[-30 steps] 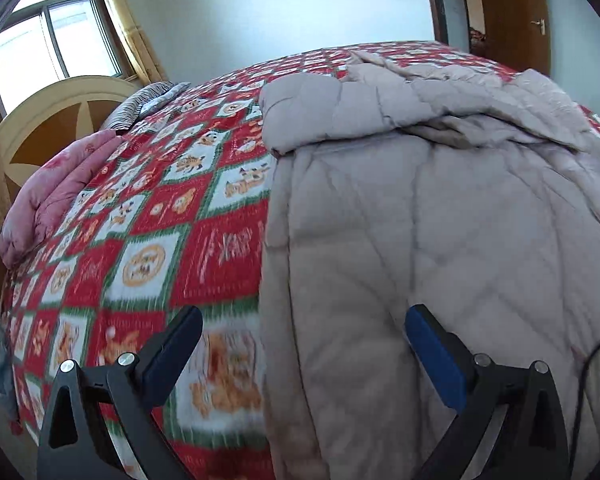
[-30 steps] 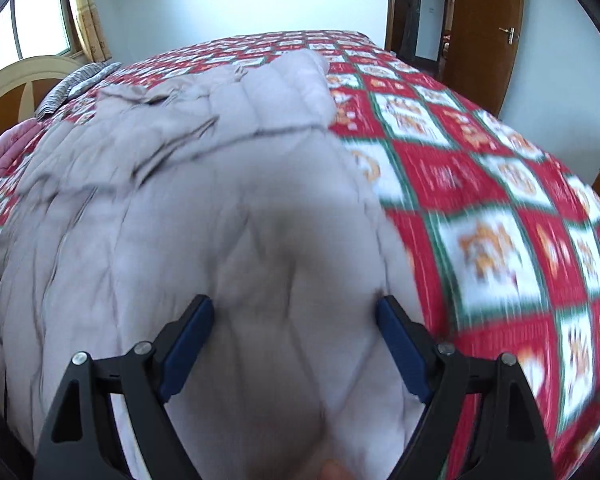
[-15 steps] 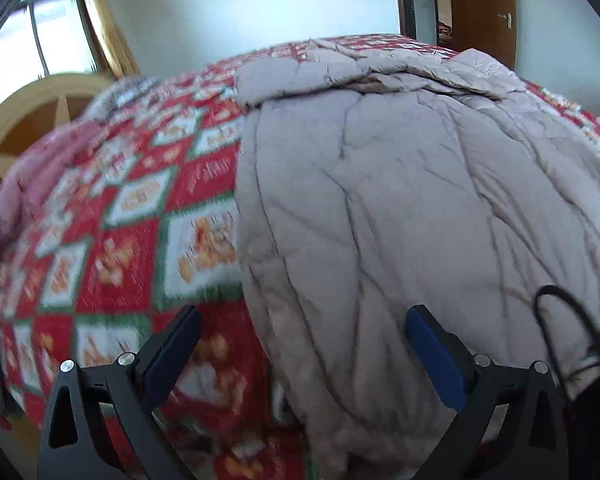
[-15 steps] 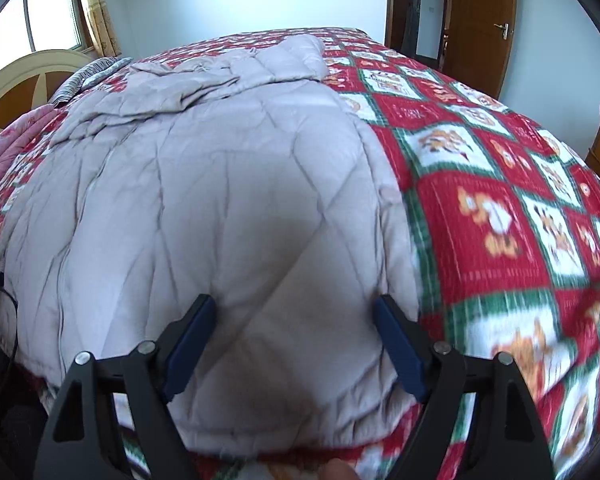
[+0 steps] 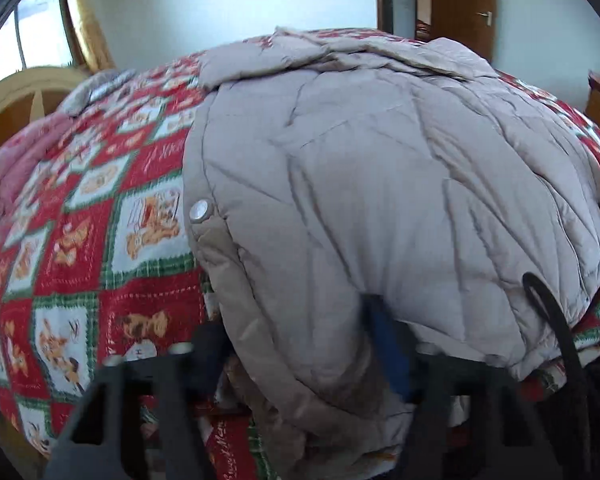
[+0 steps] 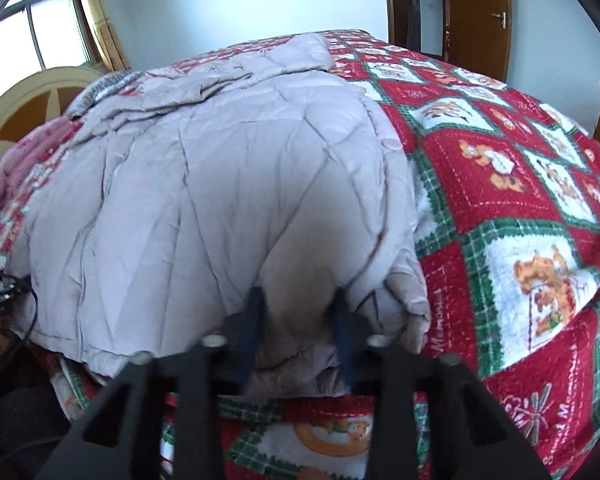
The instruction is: Fold large clothes
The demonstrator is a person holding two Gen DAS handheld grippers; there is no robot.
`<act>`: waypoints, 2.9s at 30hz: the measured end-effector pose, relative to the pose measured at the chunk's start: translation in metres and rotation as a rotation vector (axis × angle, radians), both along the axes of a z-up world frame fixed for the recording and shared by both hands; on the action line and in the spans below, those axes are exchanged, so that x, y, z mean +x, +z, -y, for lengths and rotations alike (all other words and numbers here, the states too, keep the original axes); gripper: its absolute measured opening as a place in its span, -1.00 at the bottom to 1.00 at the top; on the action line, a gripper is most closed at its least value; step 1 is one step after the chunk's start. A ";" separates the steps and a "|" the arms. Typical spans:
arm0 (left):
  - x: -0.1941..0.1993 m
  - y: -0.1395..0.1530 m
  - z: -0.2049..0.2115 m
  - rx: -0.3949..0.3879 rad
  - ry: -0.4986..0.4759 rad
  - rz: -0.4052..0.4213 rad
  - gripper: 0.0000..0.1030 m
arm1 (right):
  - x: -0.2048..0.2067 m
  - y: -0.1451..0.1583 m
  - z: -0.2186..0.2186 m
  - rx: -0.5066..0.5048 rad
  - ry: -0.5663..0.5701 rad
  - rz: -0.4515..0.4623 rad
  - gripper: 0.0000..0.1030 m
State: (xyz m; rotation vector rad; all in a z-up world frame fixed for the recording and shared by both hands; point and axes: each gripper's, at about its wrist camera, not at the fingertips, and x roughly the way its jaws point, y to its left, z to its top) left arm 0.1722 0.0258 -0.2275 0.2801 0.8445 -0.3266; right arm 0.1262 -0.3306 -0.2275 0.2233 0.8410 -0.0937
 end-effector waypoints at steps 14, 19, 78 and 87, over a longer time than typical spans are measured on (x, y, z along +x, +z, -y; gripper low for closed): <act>-0.022 0.096 -0.027 -0.115 -0.024 0.235 -0.82 | -0.034 0.061 0.009 0.158 0.033 0.213 -0.80; -0.030 0.132 -0.038 -0.183 -0.034 0.290 -0.83 | -0.047 0.092 0.008 0.172 0.048 0.307 -0.81; 0.254 0.175 0.016 -0.154 0.097 0.321 -0.82 | 0.186 0.163 0.055 0.126 -0.134 0.394 -0.81; 0.353 0.135 0.034 -0.193 0.215 0.128 -0.72 | 0.274 0.128 0.076 0.043 -0.204 0.350 -0.71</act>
